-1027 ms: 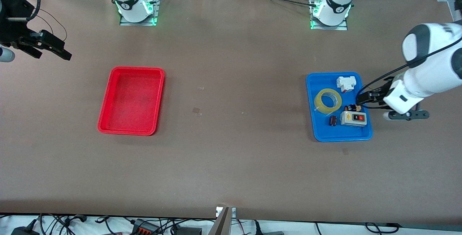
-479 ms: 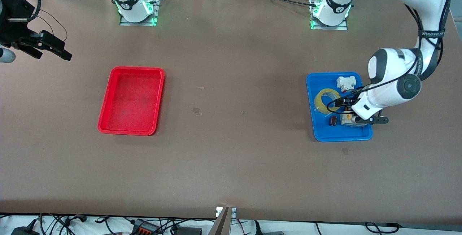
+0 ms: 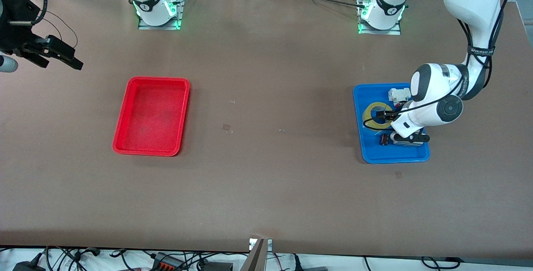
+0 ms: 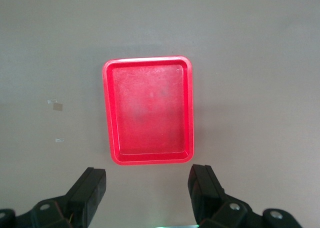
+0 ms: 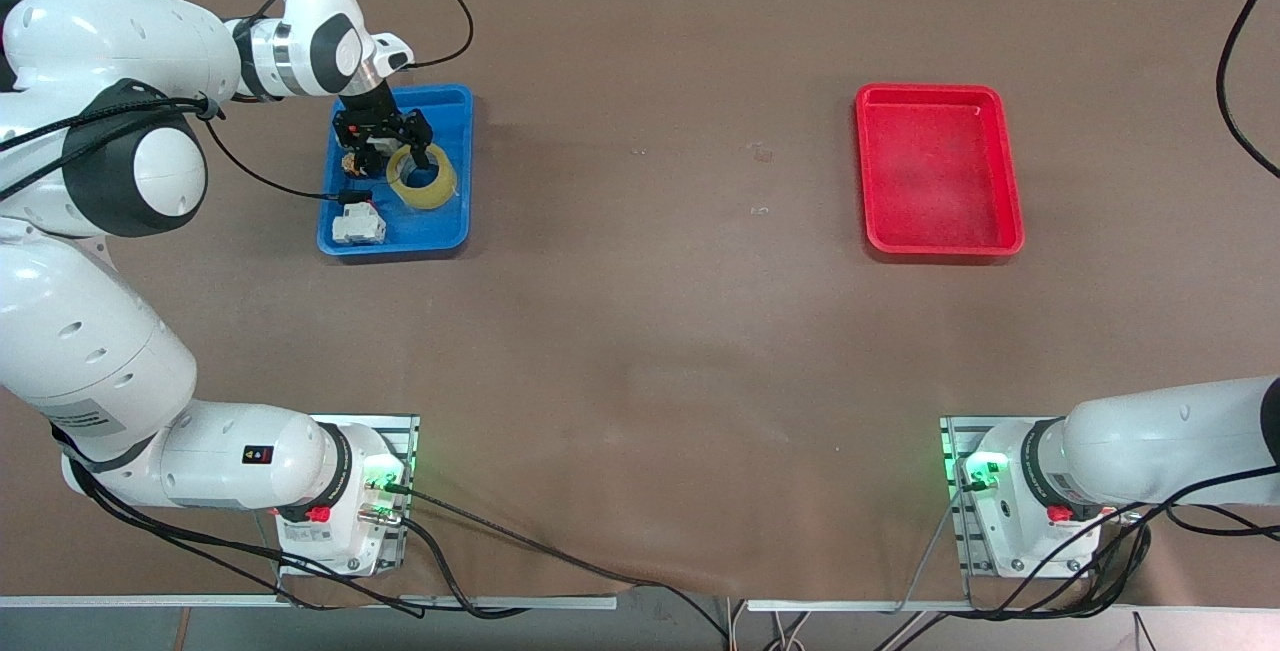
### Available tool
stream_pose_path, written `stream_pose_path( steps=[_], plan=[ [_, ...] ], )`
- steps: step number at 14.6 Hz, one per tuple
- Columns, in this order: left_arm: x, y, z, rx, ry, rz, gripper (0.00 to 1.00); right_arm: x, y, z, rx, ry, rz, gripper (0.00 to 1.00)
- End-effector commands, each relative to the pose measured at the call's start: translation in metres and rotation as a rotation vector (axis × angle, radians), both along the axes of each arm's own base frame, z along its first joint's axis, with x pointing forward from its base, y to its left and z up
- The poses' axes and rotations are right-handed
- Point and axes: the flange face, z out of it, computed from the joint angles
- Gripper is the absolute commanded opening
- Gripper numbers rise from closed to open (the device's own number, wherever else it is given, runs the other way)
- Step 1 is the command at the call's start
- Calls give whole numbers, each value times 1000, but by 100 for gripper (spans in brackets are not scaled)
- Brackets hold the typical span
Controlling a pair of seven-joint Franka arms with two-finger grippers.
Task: Place and move tape with both arms
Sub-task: 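Reach the left gripper down to the yellow tape roll in the blue tray, then close the left gripper on the rim of the yellow tape roll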
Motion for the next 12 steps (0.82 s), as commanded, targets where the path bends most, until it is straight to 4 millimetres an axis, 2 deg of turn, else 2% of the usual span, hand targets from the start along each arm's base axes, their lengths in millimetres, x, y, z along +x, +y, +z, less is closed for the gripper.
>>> stream_pose_path(
  steps=[1,5,6,7,9,11,12],
  plan=[
    [-9,-4,-2,2,10,-55,100,-4,-1,3,9,-6,6,99],
    [-12,-2,-7,-1,22,-66,100,-4,0,3,12,-6,6,99],
    [-13,-2,-8,-1,23,-67,97,-4,0,4,12,-6,6,99],
    [-12,-3,-7,-2,22,-68,86,-4,0,4,12,-6,6,99],
    [-11,-2,-5,-3,22,-71,53,-4,0,4,13,-6,6,99],
    [-8,2,-2,-4,17,-66,36,-5,0,4,13,-4,6,99],
    [-8,2,-2,-4,17,-66,31,-5,0,4,13,-4,6,99]
  ],
)
